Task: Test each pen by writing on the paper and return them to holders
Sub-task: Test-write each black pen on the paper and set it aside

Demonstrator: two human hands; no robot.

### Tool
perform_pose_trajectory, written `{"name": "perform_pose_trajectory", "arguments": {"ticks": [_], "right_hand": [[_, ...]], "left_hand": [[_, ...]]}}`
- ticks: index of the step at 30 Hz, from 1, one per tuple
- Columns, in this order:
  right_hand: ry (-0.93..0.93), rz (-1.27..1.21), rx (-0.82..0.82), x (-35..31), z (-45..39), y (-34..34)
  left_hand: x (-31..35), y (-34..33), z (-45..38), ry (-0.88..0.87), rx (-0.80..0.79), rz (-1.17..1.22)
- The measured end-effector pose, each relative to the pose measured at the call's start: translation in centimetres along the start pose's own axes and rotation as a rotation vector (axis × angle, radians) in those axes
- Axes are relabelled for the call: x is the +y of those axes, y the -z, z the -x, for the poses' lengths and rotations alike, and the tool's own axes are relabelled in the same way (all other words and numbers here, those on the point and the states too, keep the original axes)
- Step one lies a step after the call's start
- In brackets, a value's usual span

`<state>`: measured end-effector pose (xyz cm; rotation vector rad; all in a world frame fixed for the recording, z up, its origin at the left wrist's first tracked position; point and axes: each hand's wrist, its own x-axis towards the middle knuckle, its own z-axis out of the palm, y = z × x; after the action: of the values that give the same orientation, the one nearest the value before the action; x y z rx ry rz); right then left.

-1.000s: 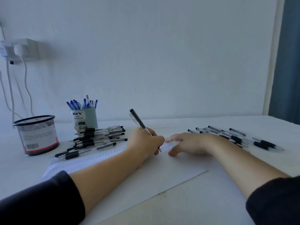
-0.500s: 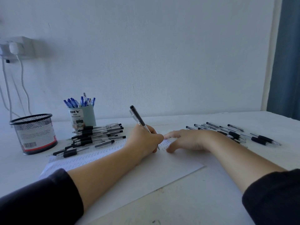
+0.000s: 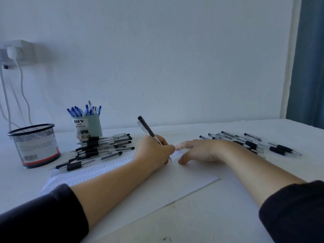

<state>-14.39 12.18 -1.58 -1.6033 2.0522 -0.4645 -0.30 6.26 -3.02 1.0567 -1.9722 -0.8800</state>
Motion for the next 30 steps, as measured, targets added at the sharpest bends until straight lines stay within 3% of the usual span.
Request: {"name": "perform_pose_trajectory", "arguments": {"ticks": [30], "right_hand": [[0.007,-0.021,-0.013,0.03,-0.04,0.01]], "left_hand": [[0.25,-0.05,0.61,-0.030,-0.016,-0.009]]}}
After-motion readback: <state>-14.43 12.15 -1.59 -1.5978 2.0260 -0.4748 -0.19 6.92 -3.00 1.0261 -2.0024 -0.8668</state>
